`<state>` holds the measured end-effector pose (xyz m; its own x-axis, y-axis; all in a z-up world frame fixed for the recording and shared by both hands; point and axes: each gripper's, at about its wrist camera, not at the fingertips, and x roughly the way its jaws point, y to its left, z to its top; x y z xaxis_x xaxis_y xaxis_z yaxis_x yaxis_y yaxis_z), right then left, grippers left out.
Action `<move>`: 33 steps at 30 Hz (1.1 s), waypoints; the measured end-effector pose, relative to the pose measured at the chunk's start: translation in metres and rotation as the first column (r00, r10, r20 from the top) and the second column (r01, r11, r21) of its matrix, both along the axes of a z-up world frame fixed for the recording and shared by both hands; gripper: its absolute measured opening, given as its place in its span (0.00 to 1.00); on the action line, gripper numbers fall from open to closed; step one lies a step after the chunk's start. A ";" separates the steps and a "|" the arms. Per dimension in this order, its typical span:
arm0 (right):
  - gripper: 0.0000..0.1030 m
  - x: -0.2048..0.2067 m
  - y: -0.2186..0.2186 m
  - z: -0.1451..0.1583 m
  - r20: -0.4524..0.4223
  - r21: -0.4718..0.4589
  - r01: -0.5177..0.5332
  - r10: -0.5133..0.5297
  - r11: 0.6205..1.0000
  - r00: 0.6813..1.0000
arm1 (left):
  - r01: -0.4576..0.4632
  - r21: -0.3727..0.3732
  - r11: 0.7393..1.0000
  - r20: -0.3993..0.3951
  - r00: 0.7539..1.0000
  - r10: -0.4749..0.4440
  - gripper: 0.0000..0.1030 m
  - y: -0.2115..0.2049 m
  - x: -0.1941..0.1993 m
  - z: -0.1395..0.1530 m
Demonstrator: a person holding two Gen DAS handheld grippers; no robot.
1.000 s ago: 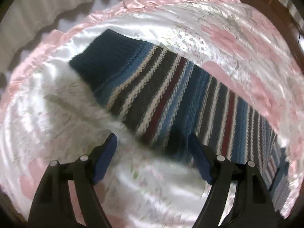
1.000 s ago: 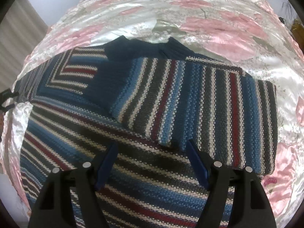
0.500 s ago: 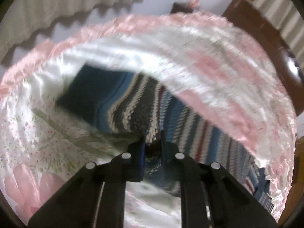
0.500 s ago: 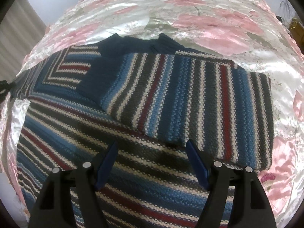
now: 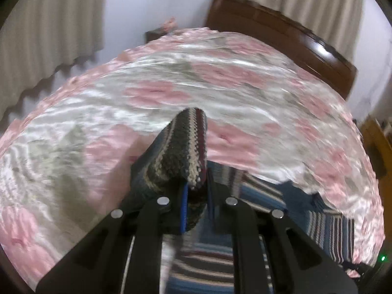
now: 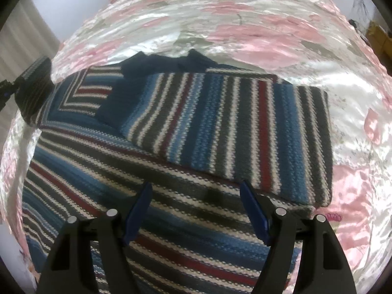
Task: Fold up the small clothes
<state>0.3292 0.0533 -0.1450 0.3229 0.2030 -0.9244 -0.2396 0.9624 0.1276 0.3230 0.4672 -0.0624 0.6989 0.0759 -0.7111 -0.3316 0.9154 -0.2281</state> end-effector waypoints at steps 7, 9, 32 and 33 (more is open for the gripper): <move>0.72 -0.002 -0.017 -0.003 0.001 0.015 0.023 -0.023 1.000 1.000 | 0.154 -0.004 0.988 0.031 0.988 -0.154 0.11 -0.100 0.005 -0.009; 0.72 -0.002 -0.020 -0.003 0.002 0.021 0.032 -0.032 0.999 0.999 | 0.185 -0.040 0.982 0.029 0.983 -0.184 0.11 -0.122 0.009 -0.014; 0.72 0.010 -0.049 -0.021 -0.070 0.032 0.106 -0.103 0.994 0.992 | 0.312 -0.154 0.938 -0.206 0.918 -0.339 0.67 -0.124 -0.007 -0.065; 0.72 0.011 -0.044 -0.015 -0.058 0.030 0.093 -0.092 0.995 0.994 | 0.281 -0.128 0.951 -0.217 0.928 -0.303 0.67 -0.111 -0.005 -0.064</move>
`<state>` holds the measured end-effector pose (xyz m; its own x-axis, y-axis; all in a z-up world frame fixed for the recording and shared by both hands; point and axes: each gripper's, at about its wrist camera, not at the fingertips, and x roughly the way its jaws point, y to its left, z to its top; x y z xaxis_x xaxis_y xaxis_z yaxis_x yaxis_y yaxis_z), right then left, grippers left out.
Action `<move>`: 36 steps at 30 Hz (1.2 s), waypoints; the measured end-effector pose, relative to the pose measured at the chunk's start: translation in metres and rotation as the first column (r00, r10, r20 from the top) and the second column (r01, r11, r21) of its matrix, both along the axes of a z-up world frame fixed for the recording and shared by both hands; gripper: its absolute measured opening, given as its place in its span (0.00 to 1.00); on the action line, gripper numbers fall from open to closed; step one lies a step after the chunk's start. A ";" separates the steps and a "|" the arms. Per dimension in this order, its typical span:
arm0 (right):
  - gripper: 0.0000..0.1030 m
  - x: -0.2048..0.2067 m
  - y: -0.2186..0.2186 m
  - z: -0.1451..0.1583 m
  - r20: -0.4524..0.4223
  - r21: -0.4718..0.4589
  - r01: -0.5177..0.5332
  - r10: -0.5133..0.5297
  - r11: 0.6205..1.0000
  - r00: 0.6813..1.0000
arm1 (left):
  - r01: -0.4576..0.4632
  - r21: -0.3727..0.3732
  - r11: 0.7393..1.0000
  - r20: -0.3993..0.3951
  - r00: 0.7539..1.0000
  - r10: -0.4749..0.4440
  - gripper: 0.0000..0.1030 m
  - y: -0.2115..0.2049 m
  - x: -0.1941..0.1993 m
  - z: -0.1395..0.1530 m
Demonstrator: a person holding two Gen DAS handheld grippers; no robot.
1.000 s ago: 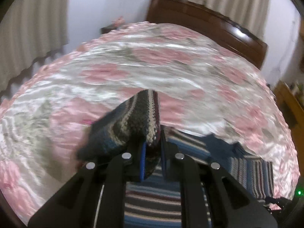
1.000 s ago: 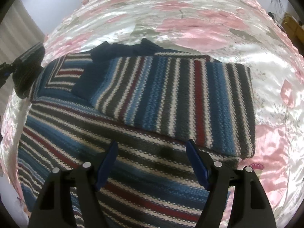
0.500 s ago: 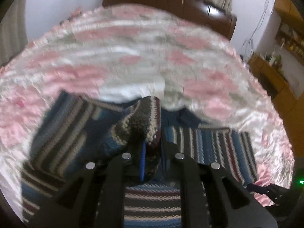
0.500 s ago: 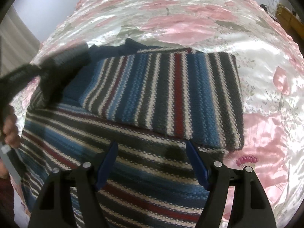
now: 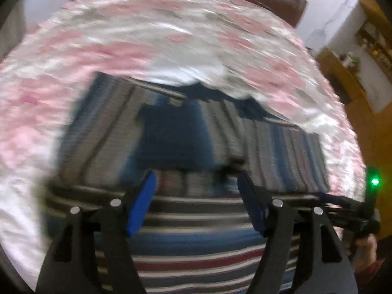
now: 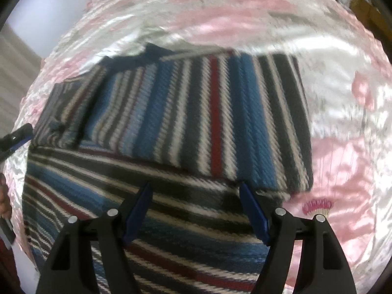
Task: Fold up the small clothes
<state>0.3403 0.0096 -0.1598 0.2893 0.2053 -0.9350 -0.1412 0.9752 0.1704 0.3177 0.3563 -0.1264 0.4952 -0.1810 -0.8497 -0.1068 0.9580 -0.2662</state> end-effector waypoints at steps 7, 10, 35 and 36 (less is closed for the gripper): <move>0.71 0.022 0.094 0.052 0.092 -0.012 -0.197 0.197 0.980 0.976 | -0.117 0.154 0.981 -0.108 0.985 0.135 0.58 0.070 0.030 -0.033; 0.68 0.033 0.131 0.056 0.087 0.019 -0.266 0.264 0.964 0.961 | -0.115 0.165 0.980 -0.166 0.976 0.142 0.52 0.084 0.040 -0.052; 0.15 0.060 0.214 -0.006 -0.030 0.036 -0.306 0.307 0.951 0.951 | -0.113 0.082 0.990 -0.195 0.972 0.127 0.57 0.098 0.048 -0.072; 0.15 0.062 0.194 -0.001 -0.031 0.131 -0.257 0.263 0.958 0.964 | -0.113 0.080 0.990 -0.195 0.973 0.127 0.57 0.099 0.048 -0.072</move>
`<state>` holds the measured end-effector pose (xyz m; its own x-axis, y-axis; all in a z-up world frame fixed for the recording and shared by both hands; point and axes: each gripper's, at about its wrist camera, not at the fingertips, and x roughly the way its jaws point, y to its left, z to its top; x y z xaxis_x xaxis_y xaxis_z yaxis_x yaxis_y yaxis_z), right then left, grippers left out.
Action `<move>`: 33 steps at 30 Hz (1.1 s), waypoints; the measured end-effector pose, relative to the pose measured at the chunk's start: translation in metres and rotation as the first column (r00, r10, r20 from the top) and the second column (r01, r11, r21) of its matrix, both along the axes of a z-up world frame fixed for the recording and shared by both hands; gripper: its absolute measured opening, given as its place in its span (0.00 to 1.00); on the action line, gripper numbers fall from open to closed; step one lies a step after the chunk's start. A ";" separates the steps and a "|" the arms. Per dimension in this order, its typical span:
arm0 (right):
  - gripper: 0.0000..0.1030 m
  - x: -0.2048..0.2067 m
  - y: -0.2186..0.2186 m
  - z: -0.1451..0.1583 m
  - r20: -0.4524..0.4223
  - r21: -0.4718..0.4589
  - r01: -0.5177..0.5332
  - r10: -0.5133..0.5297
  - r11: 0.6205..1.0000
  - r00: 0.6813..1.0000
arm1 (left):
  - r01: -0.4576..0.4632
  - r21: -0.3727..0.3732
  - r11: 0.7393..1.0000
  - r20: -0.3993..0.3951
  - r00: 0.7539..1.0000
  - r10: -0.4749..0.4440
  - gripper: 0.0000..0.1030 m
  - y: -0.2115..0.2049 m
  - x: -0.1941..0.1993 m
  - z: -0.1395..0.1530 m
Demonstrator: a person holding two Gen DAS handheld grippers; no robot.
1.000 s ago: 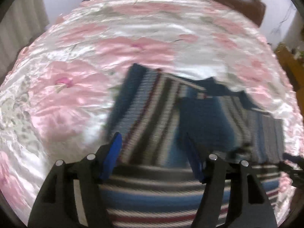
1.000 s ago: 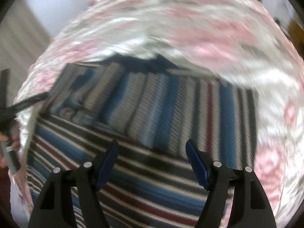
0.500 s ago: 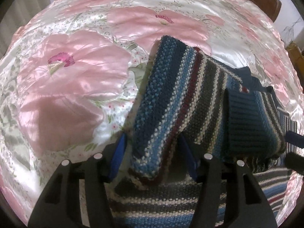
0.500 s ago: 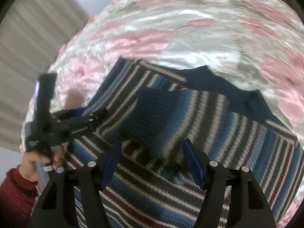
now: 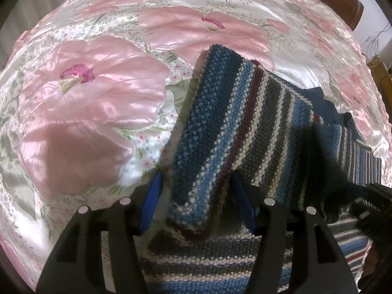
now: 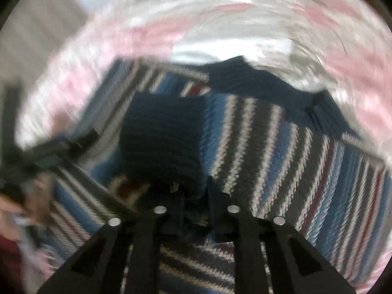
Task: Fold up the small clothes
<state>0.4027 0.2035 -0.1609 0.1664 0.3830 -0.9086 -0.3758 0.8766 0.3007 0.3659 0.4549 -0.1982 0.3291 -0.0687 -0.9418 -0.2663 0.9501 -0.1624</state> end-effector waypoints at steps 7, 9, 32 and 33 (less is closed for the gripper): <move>0.33 -0.016 -0.125 0.006 -0.059 0.220 0.223 -0.216 0.950 0.975 | 0.002 0.026 1.000 0.012 1.000 -0.003 0.58 -0.004 -0.002 0.000; 0.50 -0.022 -0.154 0.001 -0.062 0.200 0.267 -0.260 0.943 0.964 | 0.003 0.042 0.999 0.015 1.000 -0.004 0.58 -0.006 -0.002 0.000; 0.21 0.007 -0.188 -0.014 -0.025 0.091 0.305 -0.304 0.948 0.952 | 0.081 0.252 0.964 0.060 0.993 -0.099 0.69 -0.053 -0.020 0.014; 0.26 0.007 -0.187 -0.022 -0.039 0.052 0.302 -0.300 0.952 0.953 | 0.077 0.257 0.963 0.051 0.994 -0.093 0.69 -0.053 -0.019 0.010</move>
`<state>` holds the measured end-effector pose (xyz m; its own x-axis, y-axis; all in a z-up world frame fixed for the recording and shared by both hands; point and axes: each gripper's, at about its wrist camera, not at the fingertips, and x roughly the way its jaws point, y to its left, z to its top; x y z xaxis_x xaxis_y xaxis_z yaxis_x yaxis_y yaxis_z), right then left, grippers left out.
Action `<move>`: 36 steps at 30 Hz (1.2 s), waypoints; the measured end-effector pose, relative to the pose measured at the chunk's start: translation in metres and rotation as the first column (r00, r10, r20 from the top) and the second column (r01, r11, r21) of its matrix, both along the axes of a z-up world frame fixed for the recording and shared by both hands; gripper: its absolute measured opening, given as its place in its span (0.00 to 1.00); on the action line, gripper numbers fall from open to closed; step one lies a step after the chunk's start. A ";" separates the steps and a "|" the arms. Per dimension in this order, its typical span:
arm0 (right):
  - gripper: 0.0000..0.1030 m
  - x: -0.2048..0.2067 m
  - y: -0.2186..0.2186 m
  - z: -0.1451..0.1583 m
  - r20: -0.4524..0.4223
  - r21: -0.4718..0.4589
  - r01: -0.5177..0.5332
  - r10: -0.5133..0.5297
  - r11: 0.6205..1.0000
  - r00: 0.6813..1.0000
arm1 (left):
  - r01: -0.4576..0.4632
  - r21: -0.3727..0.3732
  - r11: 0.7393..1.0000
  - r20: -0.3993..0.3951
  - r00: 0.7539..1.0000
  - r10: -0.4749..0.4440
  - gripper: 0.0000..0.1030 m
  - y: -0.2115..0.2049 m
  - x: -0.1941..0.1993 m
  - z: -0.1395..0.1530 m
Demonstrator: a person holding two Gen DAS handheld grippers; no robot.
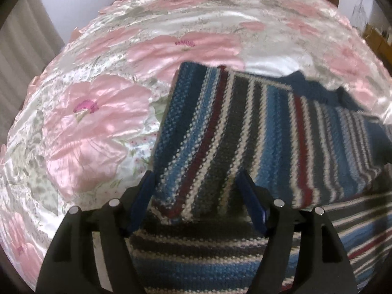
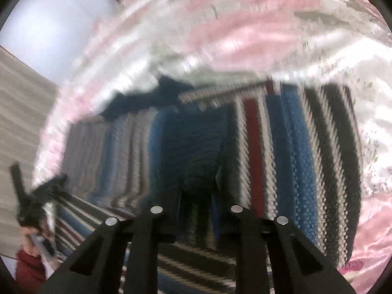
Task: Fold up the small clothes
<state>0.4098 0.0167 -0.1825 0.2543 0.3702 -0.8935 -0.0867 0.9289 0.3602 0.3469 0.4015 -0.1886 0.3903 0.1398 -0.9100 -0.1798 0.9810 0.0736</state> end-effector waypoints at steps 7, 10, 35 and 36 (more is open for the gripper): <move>0.37 -0.012 -0.007 0.002 0.004 0.023 0.017 -0.017 1.000 1.000 | -0.043 -0.060 0.997 0.025 0.999 0.044 0.69 0.009 -0.012 0.009; 0.34 -0.014 -0.002 -0.003 -0.002 -0.061 -0.016 0.016 0.998 1.000 | -0.013 -0.025 1.000 0.011 1.000 0.014 0.70 -0.002 -0.012 0.006; 0.62 -0.276 -0.055 0.040 -0.048 -0.090 -0.003 -0.002 0.996 0.999 | -0.018 -0.110 0.994 -0.217 0.976 -0.006 0.82 0.018 -0.246 0.025; 0.64 -0.287 -0.056 0.040 -0.054 -0.088 0.004 -0.009 0.996 0.998 | -0.019 -0.118 0.993 -0.222 0.975 -0.008 0.82 0.018 -0.254 0.024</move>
<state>0.1230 -0.0395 -0.1422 0.2062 0.2878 -0.9352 -0.0632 0.9577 0.2808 0.0931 0.4192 -0.1643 0.1766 0.0270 -0.9839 -0.1778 0.9841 -0.0049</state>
